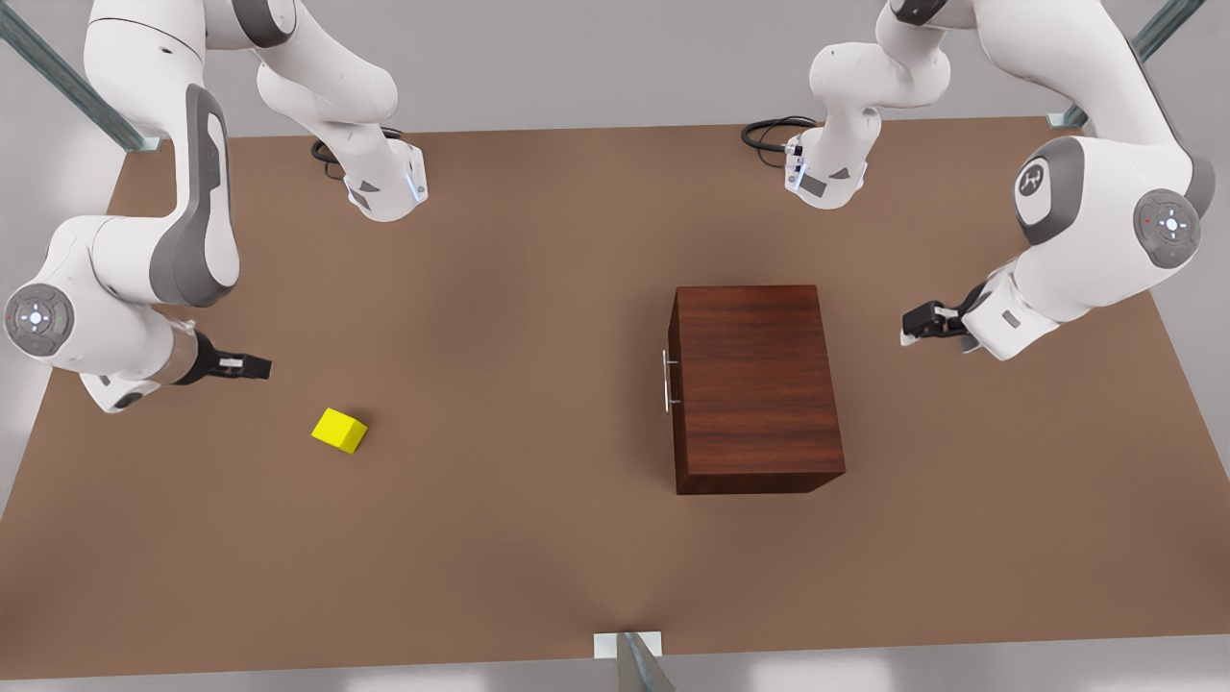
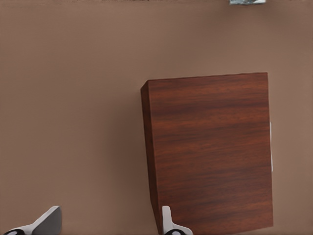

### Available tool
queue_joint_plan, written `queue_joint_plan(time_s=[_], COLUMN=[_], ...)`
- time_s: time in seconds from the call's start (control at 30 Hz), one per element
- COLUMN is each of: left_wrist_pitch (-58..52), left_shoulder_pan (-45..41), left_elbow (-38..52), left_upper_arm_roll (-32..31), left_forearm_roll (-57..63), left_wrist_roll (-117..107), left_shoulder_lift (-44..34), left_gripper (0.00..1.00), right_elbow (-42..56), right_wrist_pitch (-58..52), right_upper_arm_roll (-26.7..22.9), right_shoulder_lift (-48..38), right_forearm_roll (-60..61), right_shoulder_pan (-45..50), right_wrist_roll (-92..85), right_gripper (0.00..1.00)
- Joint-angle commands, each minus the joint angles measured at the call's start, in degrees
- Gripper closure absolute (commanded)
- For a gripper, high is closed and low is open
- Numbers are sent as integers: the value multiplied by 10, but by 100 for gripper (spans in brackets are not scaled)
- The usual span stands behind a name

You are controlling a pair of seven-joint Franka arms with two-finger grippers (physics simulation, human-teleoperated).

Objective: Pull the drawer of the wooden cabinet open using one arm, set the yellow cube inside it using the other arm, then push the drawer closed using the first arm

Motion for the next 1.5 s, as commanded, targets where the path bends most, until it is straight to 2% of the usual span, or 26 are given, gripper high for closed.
queue_joint_plan(time_s=[0.0, 0.1, 0.13, 0.2, 0.3, 0.37, 0.43, 0.73, 0.93, 1.13, 1.47], left_wrist_pitch=[19, 16, 13, 15, 84, 111, 119, 193, 186, 168, 168], left_shoulder_pan=[-4, -31, -117, -217, -325, -361, -376, -411, -381, -410, -417], left_elbow=[0, 2, -4, 5, 43, 121, 135, 134, 112, 112, 92], left_upper_arm_roll=[-1, -1, -1, -1, -1, -5, -5, 0, 2, 3, 2], left_forearm_roll=[5, 31, 94, 92, 90, 94, 108, 117, 132, 245, 258], left_wrist_roll=[10, 6, -89, -242, -519, -651, -672, -680, -615, -656, -650], left_shoulder_lift=[0, 8, 9, 20, 87, 169, 204, 268, 270, 283, 303], left_gripper=[0, 0, 0, 0, 0, 0, 0, 0, 0, 0, 0], right_elbow=[1, 1, 2, 4, 4, 4, 4, 4, 5, 5, 5], right_wrist_pitch=[23, 23, 23, 23, 23, 22, 23, 22, 22, 22, 23], right_upper_arm_roll=[0, 0, 0, 0, 0, 0, 0, 0, 0, 0, 0], right_shoulder_lift=[-1, -1, -1, -1, 3, 3, 3, 3, 3, 3, 3], right_forearm_roll=[-1, -1, -1, -1, -1, -1, -1, -1, -1, -2, -1], right_shoulder_pan=[0, 0, 0, 1, 0, 1, 0, 0, 0, 1, 1], right_wrist_roll=[23, 23, 23, 23, 23, 23, 23, 23, 23, 23, 22], right_gripper=[0, 0, 0, 0, 0, 0, 0, 0, 0, 0, 0])
